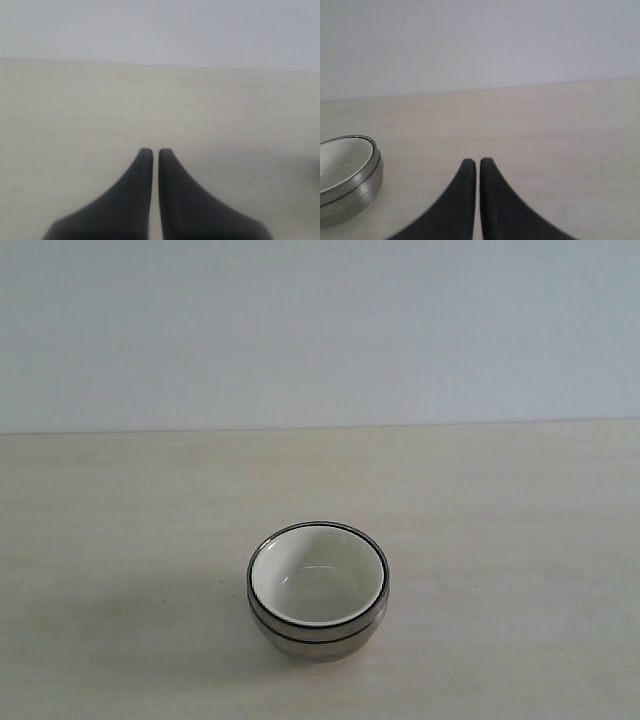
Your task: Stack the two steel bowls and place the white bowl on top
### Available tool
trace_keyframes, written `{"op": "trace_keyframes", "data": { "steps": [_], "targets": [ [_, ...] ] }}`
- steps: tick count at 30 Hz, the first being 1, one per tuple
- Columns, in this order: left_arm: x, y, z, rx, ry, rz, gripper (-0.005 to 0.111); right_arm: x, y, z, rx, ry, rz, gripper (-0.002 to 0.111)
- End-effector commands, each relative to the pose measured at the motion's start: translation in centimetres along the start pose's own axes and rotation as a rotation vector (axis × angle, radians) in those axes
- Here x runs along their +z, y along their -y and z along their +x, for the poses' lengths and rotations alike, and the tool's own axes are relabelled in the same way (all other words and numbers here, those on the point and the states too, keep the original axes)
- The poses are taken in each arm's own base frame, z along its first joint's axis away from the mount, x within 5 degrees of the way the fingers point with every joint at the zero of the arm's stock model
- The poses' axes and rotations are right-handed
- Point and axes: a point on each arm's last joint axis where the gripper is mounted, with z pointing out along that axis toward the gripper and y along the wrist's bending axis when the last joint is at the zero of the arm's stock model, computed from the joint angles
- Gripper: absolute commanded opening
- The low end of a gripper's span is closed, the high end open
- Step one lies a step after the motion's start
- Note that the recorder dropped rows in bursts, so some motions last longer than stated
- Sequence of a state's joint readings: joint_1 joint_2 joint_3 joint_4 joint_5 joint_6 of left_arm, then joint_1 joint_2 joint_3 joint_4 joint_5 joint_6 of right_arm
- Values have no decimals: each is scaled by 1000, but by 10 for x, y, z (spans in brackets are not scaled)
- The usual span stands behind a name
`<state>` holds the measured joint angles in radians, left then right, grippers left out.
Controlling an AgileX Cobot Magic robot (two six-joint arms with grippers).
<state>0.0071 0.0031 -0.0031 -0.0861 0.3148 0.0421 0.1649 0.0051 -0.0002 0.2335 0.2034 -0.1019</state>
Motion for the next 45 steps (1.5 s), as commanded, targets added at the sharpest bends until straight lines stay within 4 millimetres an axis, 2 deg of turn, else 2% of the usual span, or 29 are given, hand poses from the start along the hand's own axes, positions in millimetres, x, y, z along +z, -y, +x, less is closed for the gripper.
{"op": "trace_keyframes", "data": {
  "steps": [1, 8, 13, 45],
  "targets": [
    [0, 0, 0, -4, 7, 5, 4, 0, 0, 0, -78, 2, 4, 0],
    [0, 0, 0, -4, 7, 5, 4, -1, 0, 9, -187, -99, -13, 0],
    [0, 0, 0, -4, 7, 5, 4, -1, -1, 12, -146, -125, -16, 0],
    [0, 0, 0, -4, 7, 5, 4, -1, -1, 13, -147, -136, -17, 0]
  ]
}}
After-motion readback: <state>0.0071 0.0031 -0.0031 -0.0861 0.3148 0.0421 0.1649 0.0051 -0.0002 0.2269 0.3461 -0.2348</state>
